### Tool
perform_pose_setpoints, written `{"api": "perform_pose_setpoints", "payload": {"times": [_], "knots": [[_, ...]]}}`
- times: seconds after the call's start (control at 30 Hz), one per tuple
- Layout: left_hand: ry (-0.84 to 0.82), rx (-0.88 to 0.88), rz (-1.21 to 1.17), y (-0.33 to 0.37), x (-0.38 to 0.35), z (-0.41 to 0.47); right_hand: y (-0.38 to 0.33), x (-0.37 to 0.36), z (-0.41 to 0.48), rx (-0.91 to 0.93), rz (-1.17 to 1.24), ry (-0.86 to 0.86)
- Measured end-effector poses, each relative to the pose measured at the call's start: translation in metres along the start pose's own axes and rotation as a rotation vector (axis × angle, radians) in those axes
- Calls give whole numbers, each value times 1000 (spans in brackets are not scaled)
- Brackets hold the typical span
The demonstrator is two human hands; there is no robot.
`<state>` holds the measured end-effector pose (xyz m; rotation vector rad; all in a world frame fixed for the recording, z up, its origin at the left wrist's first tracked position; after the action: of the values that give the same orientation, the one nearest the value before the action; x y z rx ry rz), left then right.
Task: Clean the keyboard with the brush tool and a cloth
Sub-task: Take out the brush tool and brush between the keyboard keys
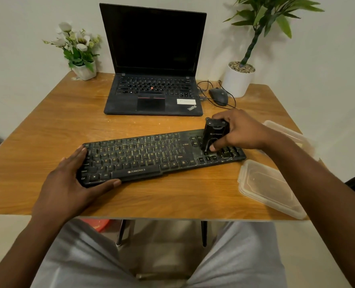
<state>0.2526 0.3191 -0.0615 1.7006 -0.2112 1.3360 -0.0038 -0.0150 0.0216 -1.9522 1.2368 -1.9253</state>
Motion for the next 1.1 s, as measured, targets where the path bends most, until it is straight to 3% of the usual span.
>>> {"api": "perform_pose_setpoints", "payload": {"times": [0.17, 0.37, 0.73, 0.9, 1.1], "knots": [[0, -3, 1, 1, 0, 0, 5, 8, -11, -31, -19, -71], [-4, -5, -16, -2, -1, 1, -7, 0, -1, -19, -85, 6], [15, -17, -32, -1, -1, 1, 0, 8, -15, -78, -142, -11], [20, -39, -16, 2, -1, 1, -10, -5, -5, -18, -64, 19], [1, -15, -20, -4, -3, 2, -9, -11, -9, 16, -11, -75]]}}
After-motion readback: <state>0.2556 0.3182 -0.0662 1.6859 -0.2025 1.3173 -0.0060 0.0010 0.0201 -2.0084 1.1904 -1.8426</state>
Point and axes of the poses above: each hand's wrist, its own z-axis towards the middle knuckle, its own x-axis out of the back of the hand, y = z × x, the point moved 6 cm from there along z, towards the middle knuckle, and after that the axes turned 7 degrees about -y, right-handed, at the moved point
